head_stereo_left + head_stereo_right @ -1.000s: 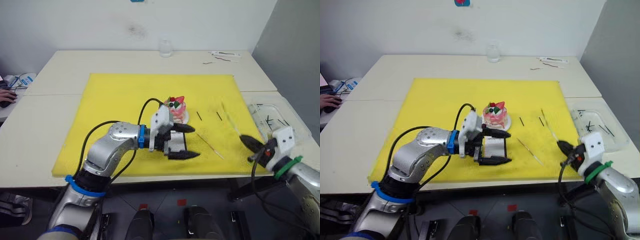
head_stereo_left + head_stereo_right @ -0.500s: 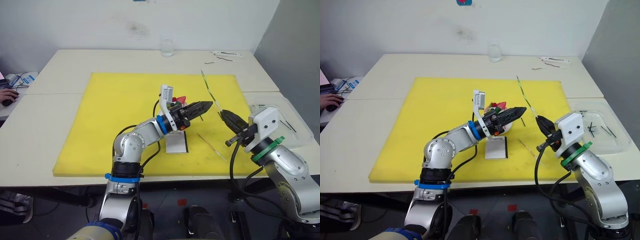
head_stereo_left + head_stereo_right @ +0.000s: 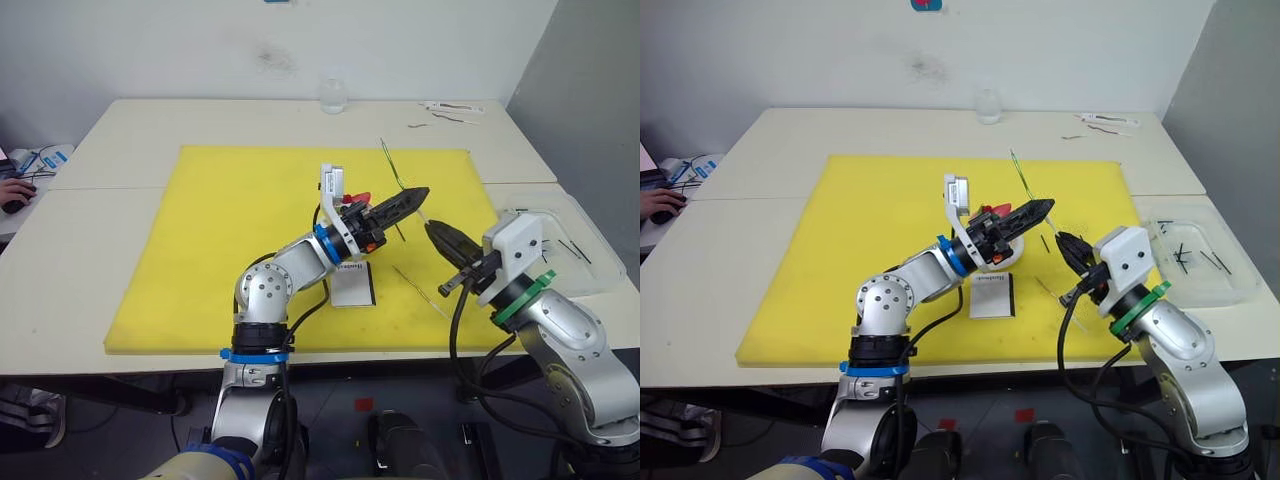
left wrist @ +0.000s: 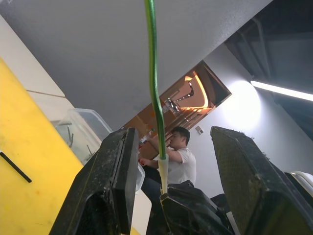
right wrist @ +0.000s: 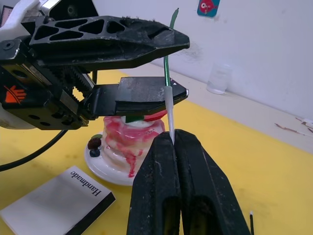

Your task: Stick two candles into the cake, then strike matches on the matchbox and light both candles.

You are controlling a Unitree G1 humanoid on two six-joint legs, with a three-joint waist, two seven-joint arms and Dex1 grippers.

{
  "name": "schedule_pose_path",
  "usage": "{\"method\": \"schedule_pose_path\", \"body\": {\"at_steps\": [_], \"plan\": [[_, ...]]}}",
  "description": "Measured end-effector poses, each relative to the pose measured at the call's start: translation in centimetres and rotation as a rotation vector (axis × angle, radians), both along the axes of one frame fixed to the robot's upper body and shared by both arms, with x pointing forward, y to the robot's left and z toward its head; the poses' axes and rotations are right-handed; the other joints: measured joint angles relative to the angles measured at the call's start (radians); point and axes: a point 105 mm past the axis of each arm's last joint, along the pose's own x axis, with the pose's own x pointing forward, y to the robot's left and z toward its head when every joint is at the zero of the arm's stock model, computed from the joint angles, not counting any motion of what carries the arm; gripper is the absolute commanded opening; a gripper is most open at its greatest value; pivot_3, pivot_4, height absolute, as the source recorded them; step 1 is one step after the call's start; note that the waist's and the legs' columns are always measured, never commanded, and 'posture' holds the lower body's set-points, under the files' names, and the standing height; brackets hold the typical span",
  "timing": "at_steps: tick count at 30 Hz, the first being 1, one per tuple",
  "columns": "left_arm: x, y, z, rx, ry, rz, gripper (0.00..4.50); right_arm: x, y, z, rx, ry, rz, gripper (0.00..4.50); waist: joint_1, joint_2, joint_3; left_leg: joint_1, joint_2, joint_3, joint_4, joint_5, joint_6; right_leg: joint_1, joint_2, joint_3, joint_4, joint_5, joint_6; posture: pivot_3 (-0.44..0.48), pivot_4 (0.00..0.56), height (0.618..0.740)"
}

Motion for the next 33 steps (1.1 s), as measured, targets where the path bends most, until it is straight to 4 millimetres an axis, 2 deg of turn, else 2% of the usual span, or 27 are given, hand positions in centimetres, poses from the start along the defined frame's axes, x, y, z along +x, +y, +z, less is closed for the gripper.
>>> {"method": "schedule_pose_path", "body": {"at_steps": [4,9,10,14,20,23,26,27,31,33], "plan": [[-0.2,-0.3,-0.1,0.0,0.002,-0.011,1.84,0.0,0.0,0.1,0.002,-0.004,0.002,0.0,0.0,0.0,0.0,0.0,0.0,0.0,0.0,0.0,0.0,0.0,0.0,0.0,0.0,-0.001,-0.001,0.0,0.15,0.74],[-0.2,-0.2,0.0,-0.008,0.005,-0.011,0.21,-0.1,0.1,0.1,0.005,-0.007,0.007,0.0,0.0,0.0,0.0,0.0,0.0,0.0,0.0,0.0,0.0,0.0,0.0,0.0,0.0,-0.001,-0.002,0.0,0.15,0.74],[-0.1,-0.1,-0.1,-0.009,0.007,-0.007,0.05,-0.1,0.1,0.1,0.007,-0.01,0.008,0.0,0.0,0.0,0.0,0.0,0.0,0.0,0.0,0.0,0.0,0.0,0.0,0.0,0.0,-0.001,-0.002,0.0,0.15,0.74],[-0.1,0.0,-0.1,-0.009,0.01,-0.006,0.05,-0.1,0.1,0.1,0.01,-0.011,0.011,0.0,0.0,0.0,0.0,0.0,0.0,0.0,0.0,0.0,0.0,0.0,0.0,0.0,0.0,-0.001,-0.002,0.0,0.15,0.74],[0.2,1.2,0.4,-0.019,0.018,0.001,0.0,0.2,0.7,1.3,0.02,-0.035,0.028,2.1,-0.002,0.0,0.0,0.0,0.0,0.0,0.0,0.0,0.0,0.0,0.0,0.0,0.0,-0.001,-0.002,0.0,0.15,0.74],[1.3,3.5,1.6,0.013,-0.023,0.076,0.0,0.3,1.3,1.0,0.003,-0.012,0.041,3.19,-0.004,0.0,0.0,0.0,0.001,0.0,0.0,0.0,0.0,-0.001,0.001,0.0,0.0,-0.001,-0.002,0.0,0.15,0.74],[2.5,7.2,3.4,0.061,-0.088,0.194,0.0,0.7,2.3,1.3,-0.021,-0.012,0.058,4.26,-0.006,0.0,0.0,0.0,0.001,0.0,-0.001,0.0,0.0,-0.001,0.001,0.0,0.0,-0.001,-0.002,0.0,0.15,0.74],[2.9,8.7,3.8,0.109,-0.118,0.245,0.0,1.2,3.1,1.8,-0.03,-0.015,0.067,4.48,-0.008,0.0,0.0,0.001,0.001,0.0,-0.001,0.0,0.0,-0.001,0.001,0.0,0.001,-0.001,-0.002,0.0,0.15,0.74],[4.4,13.6,4.9,0.299,-0.226,0.449,0.0,2.9,6.3,2.7,-0.079,0.015,0.111,4.48,-0.01,0.0,0.0,0.0,0.002,-0.001,-0.002,0.0,0.0,-0.002,0.002,0.0,0.001,-0.001,-0.003,0.0,0.15,0.74],[4.8,14.3,4.7,0.356,-0.258,0.48,0.0,3.6,7.3,2.5,-0.084,0.057,0.107,4.48,-0.001,0.0,0.0,-0.001,0.001,-0.001,-0.002,0.0,0.0,-0.002,0.001,-0.001,0.0,-0.001,-0.002,0.0,0.15,0.74]]}}
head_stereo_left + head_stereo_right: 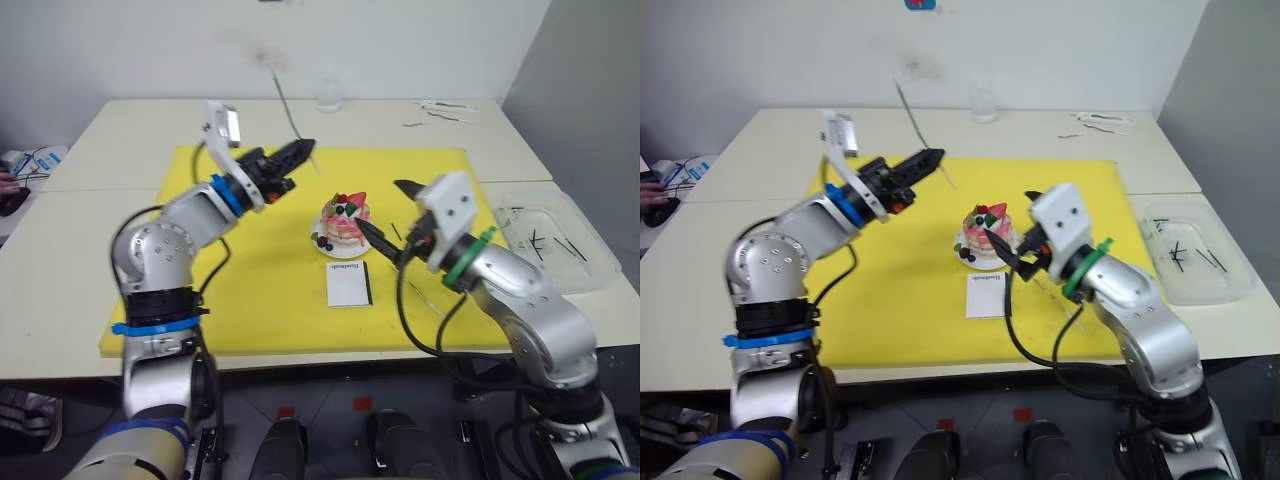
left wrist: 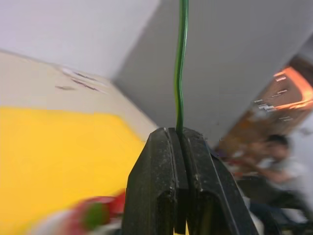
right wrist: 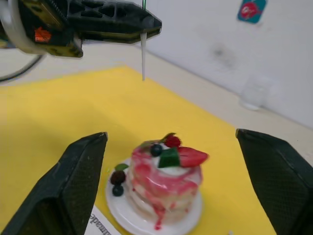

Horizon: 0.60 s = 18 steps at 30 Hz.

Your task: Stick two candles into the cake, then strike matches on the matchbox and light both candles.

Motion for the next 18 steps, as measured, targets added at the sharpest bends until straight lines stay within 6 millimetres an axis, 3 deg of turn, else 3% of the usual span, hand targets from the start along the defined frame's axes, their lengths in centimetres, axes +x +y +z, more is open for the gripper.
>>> {"method": "schedule_pose_path", "body": {"at_steps": [6,18], "plan": [[1.6,-1.4,-3.0,0.046,0.033,0.018,0.0,0.6,1.4,-0.6,-0.013,0.073,0.009,4.48,0.022,0.0,0.0,-0.007,-0.003,0.0,0.001,0.0,0.0,-0.004,-0.004,-0.001,-0.001,0.001,0.001,0.0,0.15,0.74],[2.5,-3.2,-5.5,0.045,0.047,-0.019,0.0,1.4,-0.6,-1.0,-0.044,0.069,-0.074,4.48,0.001,0.0,0.0,-0.007,-0.001,0.0,0.001,0.0,0.0,-0.007,-0.001,0.0,0.001,0.001,0.001,0.0,0.15,0.74]]}}
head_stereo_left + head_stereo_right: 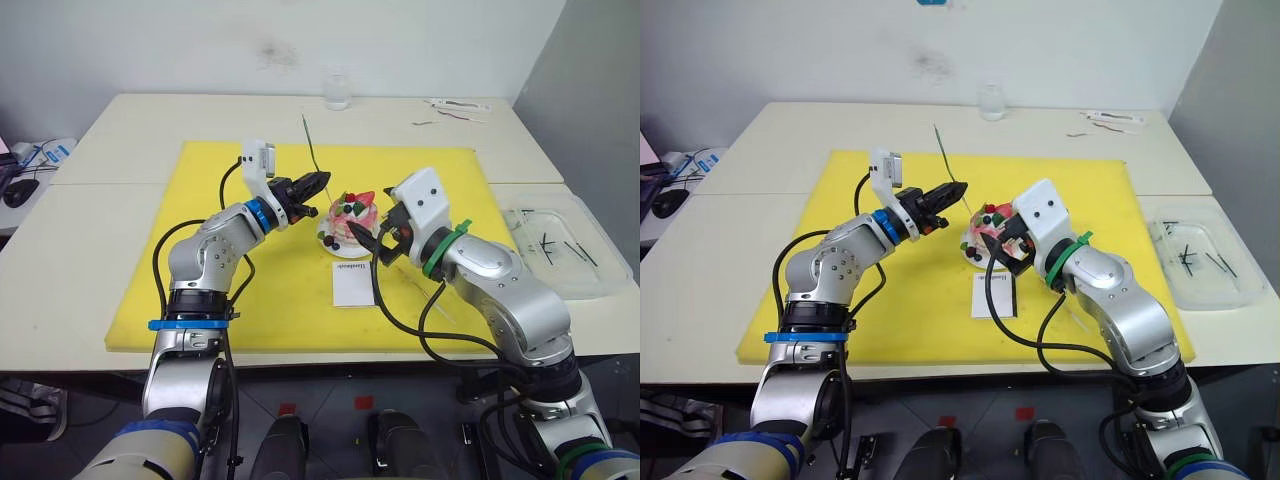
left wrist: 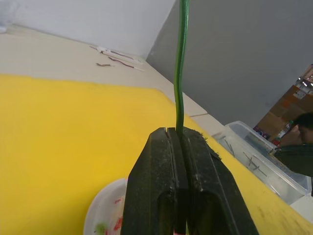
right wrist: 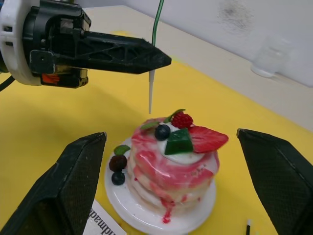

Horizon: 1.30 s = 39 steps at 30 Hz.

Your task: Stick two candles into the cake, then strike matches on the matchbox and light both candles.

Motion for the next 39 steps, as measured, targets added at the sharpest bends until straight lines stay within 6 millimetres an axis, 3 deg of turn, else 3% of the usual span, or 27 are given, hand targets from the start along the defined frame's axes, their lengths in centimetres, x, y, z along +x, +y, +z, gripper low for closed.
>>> {"method": "schedule_pose_path", "body": {"at_steps": [9,22,28,31,39], "plan": [[0.4,-0.8,-0.4,0.02,-0.025,-0.02,0.0,-0.4,0.0,0.4,0.018,-0.012,-0.018,4.48,-0.001,0.0,0.0,0.0,0.0,0.0,0.0,0.0,0.0,0.0,0.0,0.0,0.0,0.0,0.0,0.0,0.15,0.74],[0.4,0.0,0.0,0.098,-0.077,-0.028,0.0,-0.7,-0.1,-0.1,0.024,0.008,-0.036,4.48,-0.002,0.0,0.0,0.0,0.0,0.0,0.0,0.0,0.0,0.0,0.0,0.0,0.0,0.0,0.0,0.0,0.15,0.74],[-0.7,-1.3,1.0,0.214,-0.24,-0.093,0.0,-0.7,-0.1,-0.1,0.026,0.008,-0.035,4.48,-0.002,0.0,0.0,0.0,0.0,0.0,0.0,0.0,0.0,0.0,0.0,0.0,0.0,0.0,0.0,0.0,0.15,0.74],[-1.1,-1.8,0.6,0.268,-0.284,-0.116,0.0,-0.7,-0.1,-0.1,0.027,0.009,-0.034,4.48,-0.002,0.0,0.0,0.0,0.0,0.0,0.0,0.0,0.0,0.0,0.0,0.0,0.0,0.0,0.0,0.0,0.15,0.74],[-0.5,-0.6,0.2,0.311,-0.297,-0.086,0.0,-0.7,0.0,-0.1,0.029,0.009,-0.033,4.48,-0.002,0.0,0.0,0.0,0.0,0.0,0.0,0.0,0.0,0.0,0.0,0.0,0.001,0.0,0.0,0.0,0.15,0.74]]}}
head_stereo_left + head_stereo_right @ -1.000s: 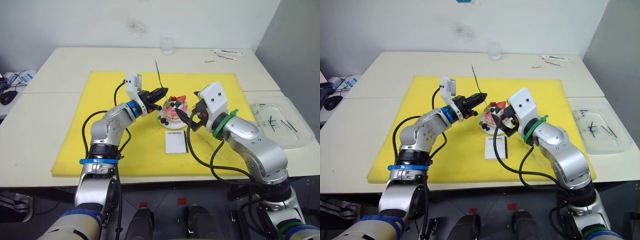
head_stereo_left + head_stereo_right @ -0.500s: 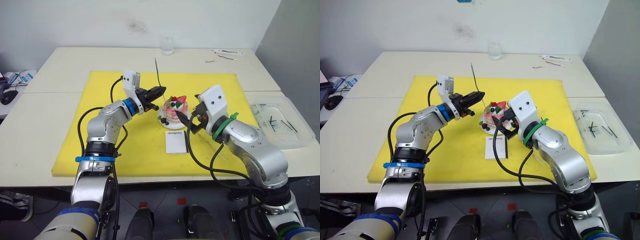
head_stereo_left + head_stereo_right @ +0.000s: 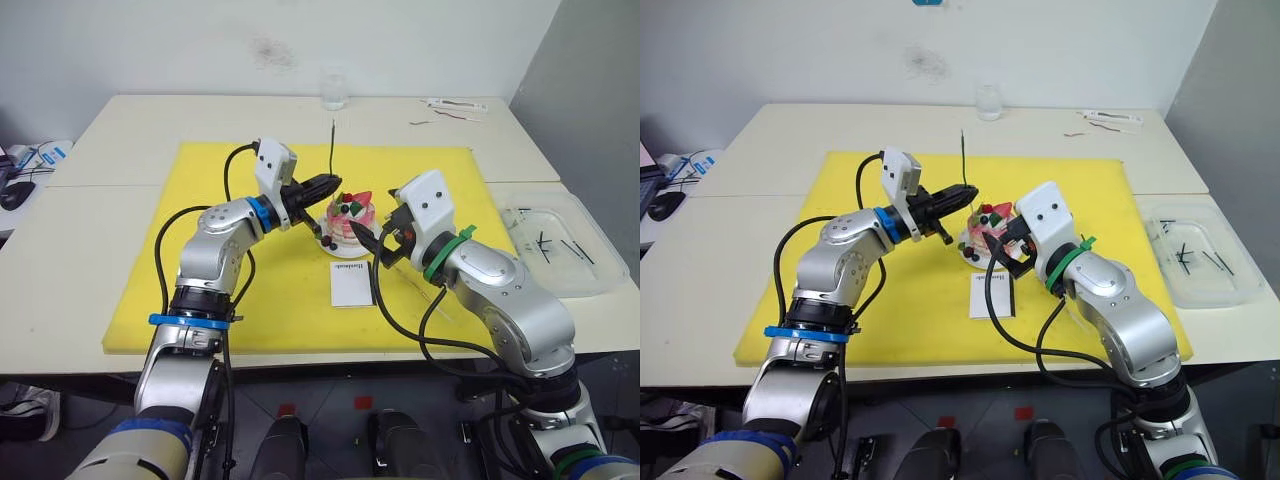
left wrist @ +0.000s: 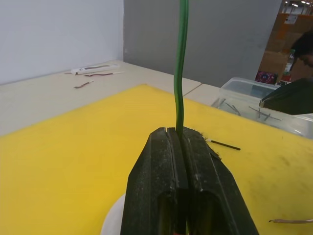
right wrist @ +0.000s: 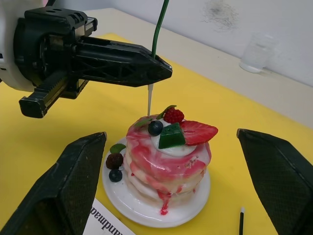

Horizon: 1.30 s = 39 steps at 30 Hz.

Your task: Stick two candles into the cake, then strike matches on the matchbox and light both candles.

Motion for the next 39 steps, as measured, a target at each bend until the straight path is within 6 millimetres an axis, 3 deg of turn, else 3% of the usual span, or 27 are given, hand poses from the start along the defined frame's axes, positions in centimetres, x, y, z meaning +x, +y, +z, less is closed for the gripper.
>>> {"method": "schedule_pose_path", "body": {"at_steps": [10,22,33,39], "plan": [[1.0,1.2,-1.4,-0.004,0.04,0.024,0.0,0.0,0.4,-0.2,-0.05,0.008,0.011,4.48,0.0,0.0,0.0,0.0,0.0,0.0,0.0,0.0,0.0,0.0,0.0,0.0,0.0,0.0,0.0,0.0,0.15,0.74],[1.1,0.5,-0.1,-0.032,0.025,-0.017,0.0,0.0,0.5,-0.8,-0.071,0.043,0.001,4.48,0.0,0.0,0.0,0.0,0.0,0.0,0.0,0.0,0.0,0.0,0.0,0.0,0.0,0.0,0.0,0.0,0.15,0.74],[1.4,0.5,-1.1,-0.037,0.066,-0.028,0.0,0.0,0.5,-0.9,-0.069,0.051,-0.005,4.48,0.0,0.0,0.0,0.0,0.0,0.0,0.0,0.0,0.0,0.0,0.0,0.0,0.001,0.0,0.0,0.0,0.15,0.74],[1.8,0.5,-0.6,-0.052,0.07,-0.028,0.0,-0.1,0.6,-0.7,-0.059,0.045,-0.013,4.48,-0.001,0.0,0.0,0.0,0.0,0.0,0.0,0.0,0.0,0.0,0.0,0.0,0.001,0.0,0.0,0.0,0.15,0.74]]}}
